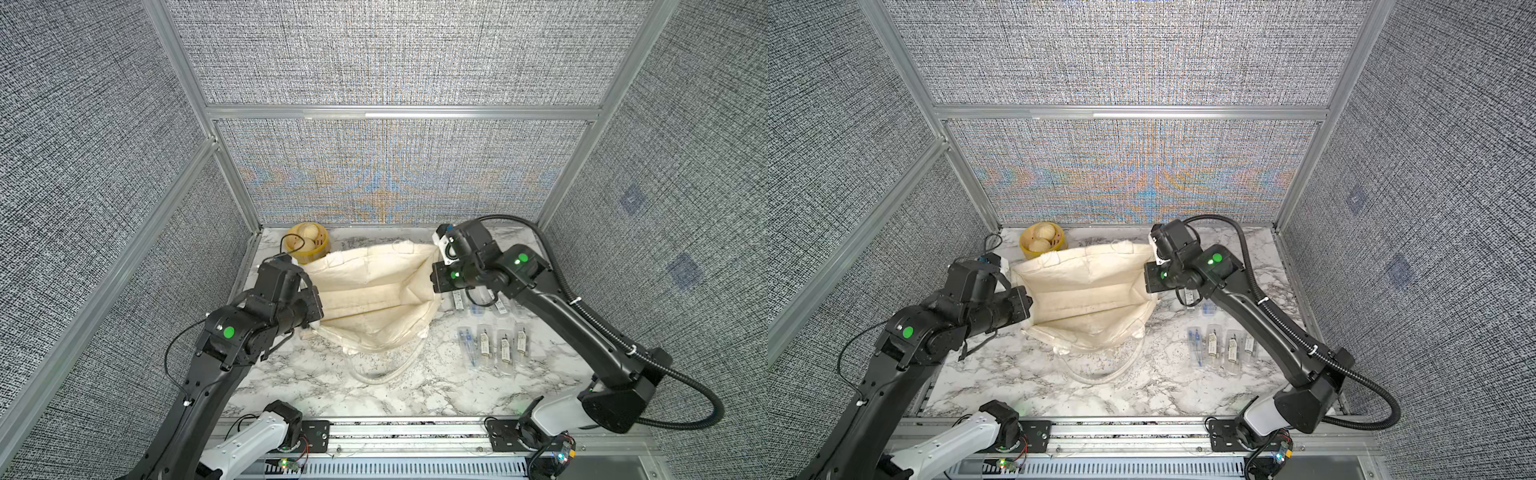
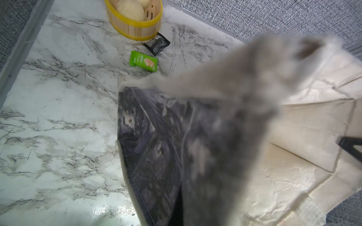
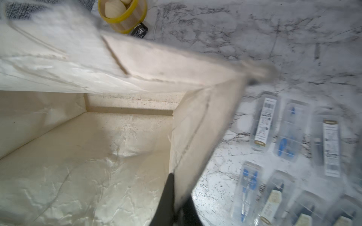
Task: Take out the compass set from the canvas bag
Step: Place the canvas bag at the center of the board.
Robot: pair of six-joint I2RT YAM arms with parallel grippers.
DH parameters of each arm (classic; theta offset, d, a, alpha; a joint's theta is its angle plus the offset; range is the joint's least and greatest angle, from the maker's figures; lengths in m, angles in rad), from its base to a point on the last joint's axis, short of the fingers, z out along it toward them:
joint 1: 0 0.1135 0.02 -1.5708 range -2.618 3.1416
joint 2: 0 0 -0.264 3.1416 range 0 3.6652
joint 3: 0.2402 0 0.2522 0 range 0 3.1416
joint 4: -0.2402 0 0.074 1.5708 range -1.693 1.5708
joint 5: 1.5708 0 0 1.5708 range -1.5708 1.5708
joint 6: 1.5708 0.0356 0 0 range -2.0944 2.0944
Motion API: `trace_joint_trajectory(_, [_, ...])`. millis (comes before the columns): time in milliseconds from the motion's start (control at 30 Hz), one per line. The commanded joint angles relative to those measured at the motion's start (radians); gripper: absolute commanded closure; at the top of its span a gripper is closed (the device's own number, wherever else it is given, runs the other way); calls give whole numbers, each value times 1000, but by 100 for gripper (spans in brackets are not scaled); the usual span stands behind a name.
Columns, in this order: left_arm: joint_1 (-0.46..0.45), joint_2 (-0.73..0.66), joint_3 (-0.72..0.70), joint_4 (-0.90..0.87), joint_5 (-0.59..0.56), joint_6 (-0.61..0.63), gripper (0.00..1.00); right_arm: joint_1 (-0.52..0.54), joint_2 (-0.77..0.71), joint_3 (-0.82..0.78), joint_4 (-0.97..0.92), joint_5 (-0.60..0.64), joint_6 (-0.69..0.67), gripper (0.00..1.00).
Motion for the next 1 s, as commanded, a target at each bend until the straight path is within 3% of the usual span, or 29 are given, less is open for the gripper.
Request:
trace_joint_trajectory(0, [26, 43, 53, -58, 75, 15, 100, -21, 29, 118, -242, -32, -71, 100])
trace_joint_trajectory(233, [114, 75, -1, -22, 294, -48, 100, -70, 15, 170, -276, -90, -95, 100])
trace_joint_trajectory(467, [253, 196, 29, -7, 402, 11, 100, -124, 77, 148, -202, -174, -105, 100])
trace_joint_trajectory(633, [300, 313, -13, 63, 374, 90, 100, -155, 161, 130, -100, -211, -103, 100])
trace_joint_trajectory(800, [314, 439, 58, 30, 302, 139, 100, -181, 278, 206, -88, -237, -128, 100])
trace_joint_trajectory(967, [319, 499, 97, 21, 240, 188, 86, -195, 352, 259, -81, -239, -141, 98])
